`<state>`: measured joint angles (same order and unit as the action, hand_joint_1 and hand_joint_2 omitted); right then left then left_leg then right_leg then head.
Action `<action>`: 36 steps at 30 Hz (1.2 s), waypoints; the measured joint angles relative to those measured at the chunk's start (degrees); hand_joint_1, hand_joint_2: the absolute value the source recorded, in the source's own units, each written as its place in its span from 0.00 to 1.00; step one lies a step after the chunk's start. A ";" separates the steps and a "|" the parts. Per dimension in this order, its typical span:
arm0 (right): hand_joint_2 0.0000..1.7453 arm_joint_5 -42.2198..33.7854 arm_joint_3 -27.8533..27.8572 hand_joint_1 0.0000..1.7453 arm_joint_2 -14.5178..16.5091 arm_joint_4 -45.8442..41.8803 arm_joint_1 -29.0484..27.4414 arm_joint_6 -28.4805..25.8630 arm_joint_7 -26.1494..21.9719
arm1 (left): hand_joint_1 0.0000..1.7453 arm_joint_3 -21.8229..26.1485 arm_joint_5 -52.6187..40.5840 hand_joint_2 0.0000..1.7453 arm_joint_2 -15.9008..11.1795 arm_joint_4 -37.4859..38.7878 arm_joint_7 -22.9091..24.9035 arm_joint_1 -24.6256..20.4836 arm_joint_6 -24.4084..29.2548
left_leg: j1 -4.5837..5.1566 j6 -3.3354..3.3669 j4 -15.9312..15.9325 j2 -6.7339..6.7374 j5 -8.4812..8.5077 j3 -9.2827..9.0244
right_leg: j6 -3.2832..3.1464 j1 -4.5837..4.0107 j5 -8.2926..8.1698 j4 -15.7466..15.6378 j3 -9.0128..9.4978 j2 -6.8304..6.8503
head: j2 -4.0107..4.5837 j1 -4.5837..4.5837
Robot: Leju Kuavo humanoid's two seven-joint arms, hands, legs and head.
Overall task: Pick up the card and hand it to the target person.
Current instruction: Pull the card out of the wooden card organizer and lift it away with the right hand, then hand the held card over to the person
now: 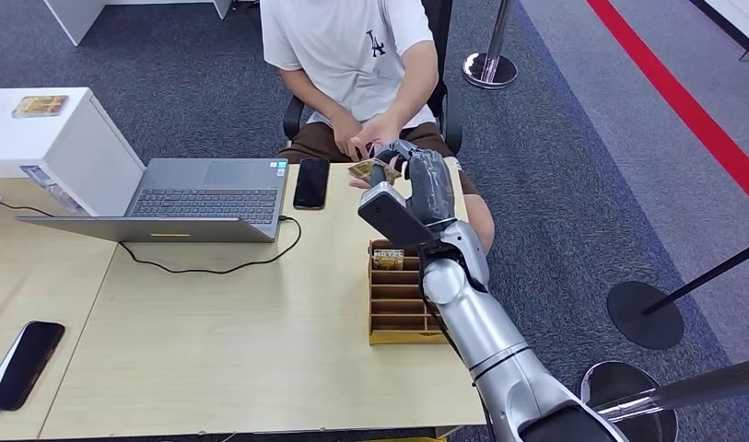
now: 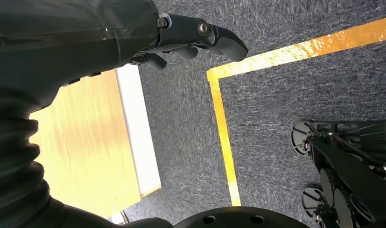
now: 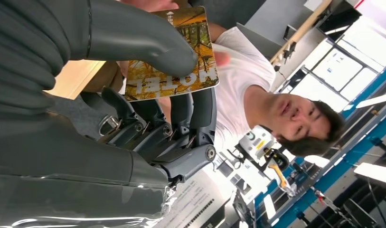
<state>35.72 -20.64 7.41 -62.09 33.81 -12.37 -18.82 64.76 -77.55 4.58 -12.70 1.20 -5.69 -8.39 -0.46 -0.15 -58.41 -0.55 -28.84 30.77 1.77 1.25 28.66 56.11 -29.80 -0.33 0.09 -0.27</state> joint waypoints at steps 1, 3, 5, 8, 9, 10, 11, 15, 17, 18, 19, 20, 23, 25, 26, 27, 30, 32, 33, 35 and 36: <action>1.00 -0.01 0.07 0.86 0.12 0.68 0.27 -0.07 -0.09 | 0.00 0.00 0.00 1.00 0.00 0.00 0.00 -0.02 0.00 | 0.00 0.00 0.00 0.00 0.00 0.01 | 0.00 0.00 0.00 0.00 0.00 0.00 | 0.00 0.00; 1.00 -0.04 0.33 0.86 0.34 1.76 0.63 -0.31 -0.22 | 0.00 -0.01 -0.03 1.00 0.00 0.00 -0.02 -0.04 0.00 | 0.00 0.00 0.00 0.00 0.00 0.02 | 0.00 0.00 0.00 0.00 -0.01 0.01 | 0.00 0.00; 1.00 -0.04 0.69 0.86 0.52 2.80 0.94 -0.90 -0.24 | 0.00 -0.02 -0.13 1.00 0.00 0.00 -0.05 -0.04 0.00 | 0.00 0.00 0.00 0.00 0.00 0.02 | 0.00 0.00 0.00 0.00 -0.01 0.01 | 0.00 -0.01; 1.00 -0.03 1.17 0.86 0.73 4.56 1.49 -1.82 -0.27 | 0.00 -0.07 -0.30 1.00 -0.01 0.00 -0.22 -0.05 -0.02 | 0.00 0.00 0.00 0.00 0.00 0.02 | 0.00 0.00 0.00 0.00 -0.01 0.01 | 0.00 0.00; 1.00 -0.04 1.26 0.86 0.77 5.16 1.70 -1.96 -0.32 | 0.00 -0.09 -0.32 1.00 -0.01 0.00 -0.27 -0.06 -0.05 | 0.00 0.00 0.00 0.00 0.00 0.02 | 0.00 0.00 0.00 0.00 -0.01 0.01 | 0.00 0.00; 1.00 -0.07 1.33 0.86 0.79 5.81 1.93 -2.05 -0.39 | 0.00 -0.11 -0.33 1.00 -0.01 0.00 -0.31 -0.06 -0.10 | 0.00 0.00 0.00 0.00 0.00 0.01 | 0.00 0.00 0.00 0.00 0.00 0.01 | 0.00 0.00; 1.00 -0.12 1.34 0.86 0.81 6.52 2.16 -2.14 -0.54 | 0.00 -0.14 -0.33 1.00 -0.01 0.00 -0.32 -0.06 -0.22 | 0.00 0.00 0.00 0.00 0.00 0.01 | 0.00 0.00 0.00 0.00 0.00 0.01 | 0.00 0.00; 1.00 -0.61 1.34 0.46 1.15 8.85 2.76 -2.22 -1.38 | 0.00 -0.22 -0.31 1.00 -0.01 0.00 -0.33 -0.07 -0.97 | 0.00 0.00 0.00 0.00 0.00 0.00 | 0.00 0.00 0.00 0.00 0.00 0.00 | 0.00 0.00; 1.00 -0.71 1.34 0.07 1.35 9.51 2.87 -1.98 -1.55 | 0.00 -0.22 -0.19 1.00 -0.01 0.00 -0.32 -0.07 -1.17 | 0.00 0.00 0.00 0.00 0.00 0.01 | 0.00 0.00 0.00 0.00 -0.01 0.00 | 0.00 0.00; 1.00 -0.73 1.34 0.06 1.44 9.77 2.92 -1.80 -1.55 | 0.00 -0.22 -0.12 1.00 -0.01 0.00 -0.29 -0.07 -1.19 | 0.00 0.00 0.00 0.00 0.00 0.01 | 0.00 0.00 0.00 0.00 -0.01 0.00 | 0.00 0.00; 1.00 -0.75 1.34 0.04 1.54 10.03 2.95 -1.63 -1.51 | 0.00 -0.22 -0.04 1.00 -0.01 0.00 -0.21 -0.07 -1.19 | 0.00 0.00 0.00 0.00 0.00 0.02 | 0.00 0.00 0.00 0.00 -0.01 0.00 | 0.00 0.00; 1.00 -0.77 1.34 0.03 1.62 10.26 2.98 -1.48 -1.48 | 0.00 -0.22 0.00 0.75 -0.01 0.00 -0.11 -0.07 -1.16 | 0.00 0.00 0.00 0.00 0.00 0.02 | 0.00 0.00 0.00 0.00 -0.01 0.00 | 0.00 0.00; 1.00 -0.84 1.34 0.00 1.73 10.86 3.07 -1.20 -1.36 | 0.00 -0.22 0.43 0.00 -0.01 0.00 0.07 -0.07 -1.02 | 0.00 0.00 0.00 0.00 0.00 0.02 | 0.00 0.00 0.00 0.00 -0.01 0.01 | 0.00 0.00; 1.00 -0.86 1.34 0.00 1.73 11.18 3.08 -1.12 -1.30 | 0.00 -0.22 0.74 0.00 -0.01 0.00 0.10 -0.07 -0.92 | 0.00 0.00 0.00 0.00 0.00 0.02 | 0.00 0.00 0.00 0.00 -0.01 0.00 | 0.00 -0.01; 1.00 -0.86 1.34 0.00 1.73 11.32 3.09 -1.11 -1.26 | 0.00 -0.22 0.79 0.00 -0.01 0.00 0.12 -0.07 -0.87 | 0.00 0.00 0.00 0.00 0.00 0.02 | 0.00 0.00 0.00 0.00 -0.01 0.00 | 0.00 -0.01; 1.00 -0.86 1.34 0.00 1.73 11.46 3.09 -1.11 -1.21 | 0.00 -0.22 0.80 0.00 -0.01 0.00 0.13 -0.07 -0.82 | 0.00 0.00 0.00 0.00 0.00 0.02 | 0.00 0.00 0.00 0.00 -0.01 0.00 | 0.00 -0.01; 1.00 -0.94 1.34 0.00 1.73 11.85 3.09 -1.16 -1.04 | 0.00 -0.22 0.79 0.00 -0.01 0.00 0.13 -0.07 -0.64 | 0.00 0.00 0.00 0.00 0.00 0.01 | 0.00 0.00 0.00 0.00 -0.01 0.00 | 0.00 -0.01; 1.00 -1.06 1.34 0.00 1.73 12.05 3.10 -1.20 -0.97 | 0.00 -0.22 0.79 0.00 -0.01 0.00 0.13 -0.07 -0.55 | 0.00 0.00 0.00 0.00 0.00 0.01 | 0.00 0.00 0.00 0.00 -0.01 0.00 | 0.00 -0.01; 1.00 -1.13 1.34 0.00 1.73 12.13 3.11 -1.22 -0.95 | 0.00 -0.22 0.79 0.00 -0.01 0.00 0.13 -0.07 -0.52 | 0.00 0.00 0.00 0.00 0.00 0.01 | 0.00 0.00 0.00 0.00 -0.01 0.00 | 0.00 0.00; 1.00 -1.29 1.34 0.00 1.72 12.24 3.13 -1.28 -0.95 | 0.00 -0.22 0.79 0.00 -0.01 0.00 0.14 -0.07 -0.45 | 0.00 0.00 0.00 0.00 0.00 0.01 | 0.00 0.00 0.00 0.00 -0.02 0.00 | 0.00 0.00; 1.00 -1.33 1.34 0.00 1.72 12.27 3.13 -1.34 -0.93 | 0.00 -0.22 0.79 0.00 -0.01 0.00 0.15 -0.07 -0.40 | 0.00 0.00 0.00 0.00 0.00 0.01 | 0.00 0.00 0.00 0.00 -0.02 0.00 | 0.00 0.00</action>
<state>34.39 -19.30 9.13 -49.82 36.94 -13.71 -19.75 64.54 -76.76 4.57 -12.70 1.35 -5.76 -8.79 -0.46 -0.15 -58.41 -0.55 -28.84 30.78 1.77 1.25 28.66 56.11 -29.82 -0.32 0.09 -0.27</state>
